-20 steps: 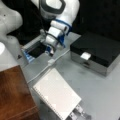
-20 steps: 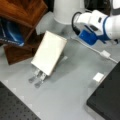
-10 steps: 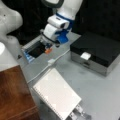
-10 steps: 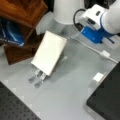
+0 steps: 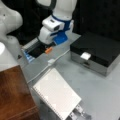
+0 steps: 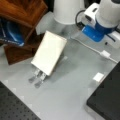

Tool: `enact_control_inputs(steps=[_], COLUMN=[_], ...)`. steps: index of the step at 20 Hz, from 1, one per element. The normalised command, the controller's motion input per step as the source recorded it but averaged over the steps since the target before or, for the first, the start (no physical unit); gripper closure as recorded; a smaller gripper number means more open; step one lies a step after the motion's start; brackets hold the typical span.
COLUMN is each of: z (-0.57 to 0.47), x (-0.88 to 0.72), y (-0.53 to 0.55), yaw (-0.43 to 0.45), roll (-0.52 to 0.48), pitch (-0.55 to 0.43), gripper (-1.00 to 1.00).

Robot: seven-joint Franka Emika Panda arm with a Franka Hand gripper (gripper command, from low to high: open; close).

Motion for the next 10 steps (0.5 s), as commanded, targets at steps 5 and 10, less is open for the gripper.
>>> enact_control_inputs(steps=[5,10], z=[-0.26,-0.17], x=[-0.59,-0.51], y=[-0.07,0.05], yaw=[-0.107,-0.022], roll=[0.384,0.231], pitch=[-0.395,-0.369], gripper=[-1.00,-1.00])
